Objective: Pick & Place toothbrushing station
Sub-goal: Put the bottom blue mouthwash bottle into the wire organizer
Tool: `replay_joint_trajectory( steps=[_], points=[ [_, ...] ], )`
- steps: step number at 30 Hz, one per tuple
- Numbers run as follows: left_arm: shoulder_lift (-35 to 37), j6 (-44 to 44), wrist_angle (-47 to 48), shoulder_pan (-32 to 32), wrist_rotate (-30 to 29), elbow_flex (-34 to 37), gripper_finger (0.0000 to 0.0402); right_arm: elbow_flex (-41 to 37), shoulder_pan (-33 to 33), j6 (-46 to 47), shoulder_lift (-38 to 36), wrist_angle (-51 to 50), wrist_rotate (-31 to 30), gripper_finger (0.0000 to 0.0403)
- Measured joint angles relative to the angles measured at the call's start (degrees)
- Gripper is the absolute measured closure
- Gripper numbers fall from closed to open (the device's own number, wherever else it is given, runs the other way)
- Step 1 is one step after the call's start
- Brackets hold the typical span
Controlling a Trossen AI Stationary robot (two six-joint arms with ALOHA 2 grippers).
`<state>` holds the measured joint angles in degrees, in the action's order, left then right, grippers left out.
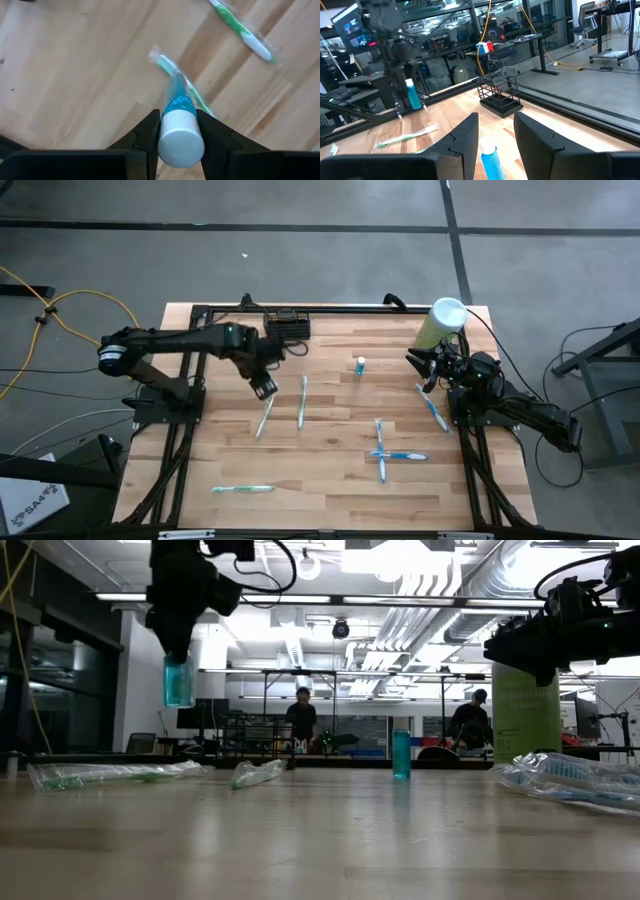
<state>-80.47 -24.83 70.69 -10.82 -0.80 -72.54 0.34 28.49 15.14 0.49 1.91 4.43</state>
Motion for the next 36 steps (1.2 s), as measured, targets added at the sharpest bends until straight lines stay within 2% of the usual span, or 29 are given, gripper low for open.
replay_joint_trajectory(
  steps=[13, 17, 20, 29, 36],
  points=[
    [0.02, 4.07, -4.38, -9.91, 1.53, -0.3, 0.0305, 0.0, 0.02, 0.02, 0.0, 0.0, 0.0, 0.0286],
    [-0.95, 5.34, -4.83, -12.45, 1.51, -2.54, 0.0305, 0.0, 0.02, 0.02, 0.0, 0.0, 0.0, 0.0286],
    [-3.81, 7.27, -3.47, -14.33, 1.36, -6.4, 0.0305, -0.02, 0.0, 0.02, 0.0, 0.0, 0.0, 0.0286],
    [-16.5, 13.02, 4.62, -19.57, 0.42, -23.91, 0.0305, 0.0, 0.0, 0.02, 0.0, 0.0, 0.0, 0.0286],
    [-21.72, 16.26, 7.25, -24.26, -0.03, -33.15, 0.0305, 0.0, 0.02, 0.02, 0.02, 0.0, -0.02, 0.0286]
  ],
)
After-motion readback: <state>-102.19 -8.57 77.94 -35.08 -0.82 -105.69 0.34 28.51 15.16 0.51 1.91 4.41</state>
